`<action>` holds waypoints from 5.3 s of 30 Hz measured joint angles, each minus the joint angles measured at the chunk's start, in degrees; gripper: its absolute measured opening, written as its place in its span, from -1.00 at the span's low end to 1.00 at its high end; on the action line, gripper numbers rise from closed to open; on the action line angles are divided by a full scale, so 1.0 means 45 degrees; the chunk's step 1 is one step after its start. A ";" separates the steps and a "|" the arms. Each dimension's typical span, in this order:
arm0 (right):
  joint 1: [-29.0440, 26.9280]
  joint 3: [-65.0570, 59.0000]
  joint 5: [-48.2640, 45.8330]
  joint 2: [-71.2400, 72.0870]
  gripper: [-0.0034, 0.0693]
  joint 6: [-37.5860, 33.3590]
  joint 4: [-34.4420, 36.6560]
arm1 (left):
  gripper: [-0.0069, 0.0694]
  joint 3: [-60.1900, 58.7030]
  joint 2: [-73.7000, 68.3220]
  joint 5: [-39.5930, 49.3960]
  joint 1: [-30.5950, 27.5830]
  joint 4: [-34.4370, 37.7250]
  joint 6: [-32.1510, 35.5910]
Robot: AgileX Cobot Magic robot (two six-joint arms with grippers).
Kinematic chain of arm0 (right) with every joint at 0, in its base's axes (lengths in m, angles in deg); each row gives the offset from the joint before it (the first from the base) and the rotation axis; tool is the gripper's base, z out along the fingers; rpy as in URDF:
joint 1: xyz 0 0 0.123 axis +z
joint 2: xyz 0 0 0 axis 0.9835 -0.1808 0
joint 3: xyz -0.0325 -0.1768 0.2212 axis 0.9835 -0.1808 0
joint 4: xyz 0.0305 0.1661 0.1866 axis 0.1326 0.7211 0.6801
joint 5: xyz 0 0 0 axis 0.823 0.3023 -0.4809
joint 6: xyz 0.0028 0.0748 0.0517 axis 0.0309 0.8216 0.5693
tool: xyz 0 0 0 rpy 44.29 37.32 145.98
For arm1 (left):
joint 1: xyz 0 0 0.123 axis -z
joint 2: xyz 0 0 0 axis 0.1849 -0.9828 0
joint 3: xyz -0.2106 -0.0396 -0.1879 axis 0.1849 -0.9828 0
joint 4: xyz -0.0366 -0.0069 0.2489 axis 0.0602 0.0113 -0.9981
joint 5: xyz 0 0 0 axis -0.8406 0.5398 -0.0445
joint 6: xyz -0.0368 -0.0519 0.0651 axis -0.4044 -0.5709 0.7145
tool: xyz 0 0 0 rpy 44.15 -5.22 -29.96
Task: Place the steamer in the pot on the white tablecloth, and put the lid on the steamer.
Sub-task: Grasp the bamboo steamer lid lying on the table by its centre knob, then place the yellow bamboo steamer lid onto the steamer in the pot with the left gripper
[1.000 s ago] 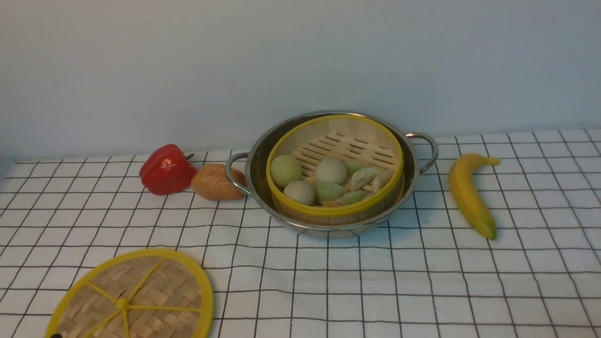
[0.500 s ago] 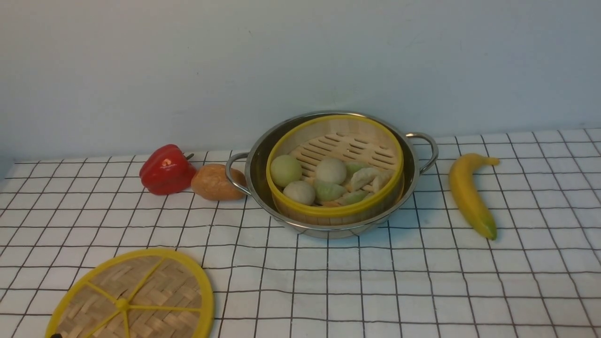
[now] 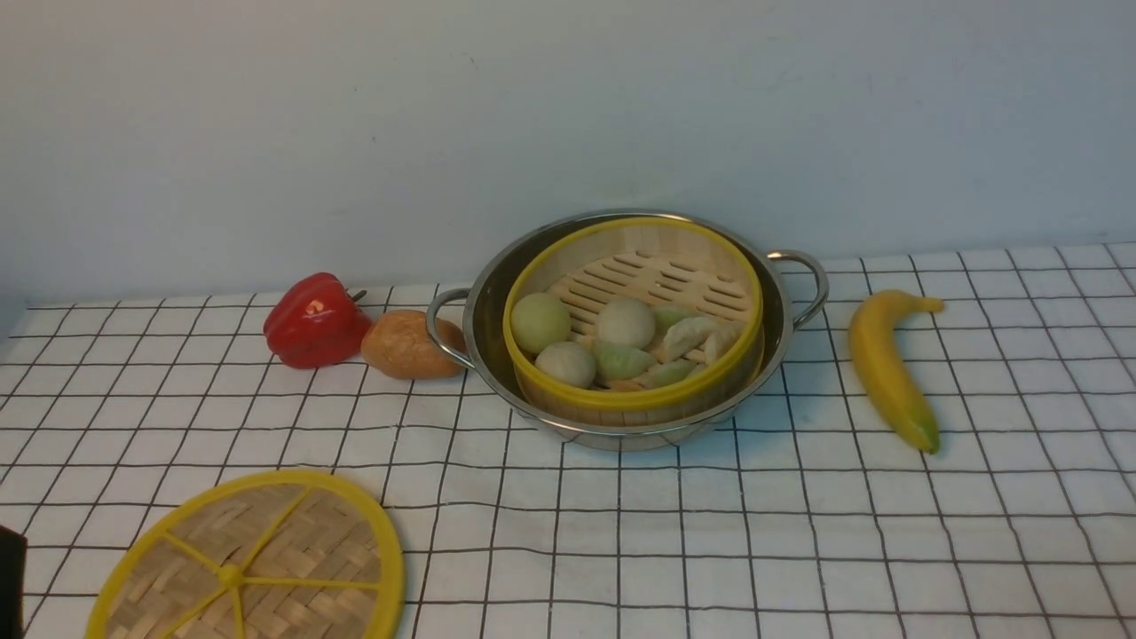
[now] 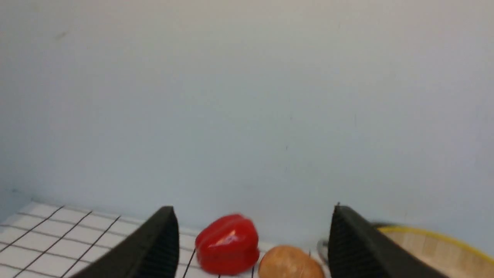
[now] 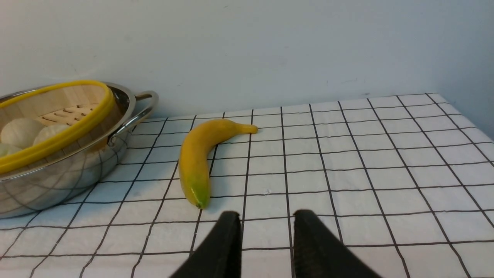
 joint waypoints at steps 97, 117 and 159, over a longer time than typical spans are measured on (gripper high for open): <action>0.0000 0.0000 0.0000 0.0000 -0.25 0.0024 0.0000 | -0.51 2.0726 -2.1424 1.6538 0.1261 -0.0367 0.4372; 0.0000 0.0000 0.0000 0.0000 -0.25 0.0024 0.0000 | -0.51 2.9514 -2.8396 1.6803 0.4614 0.0560 0.4556; 0.0000 0.0000 0.0000 0.0000 -0.25 0.0024 0.0000 | -0.51 3.0157 -3.0082 1.6142 0.6071 -0.0890 0.9768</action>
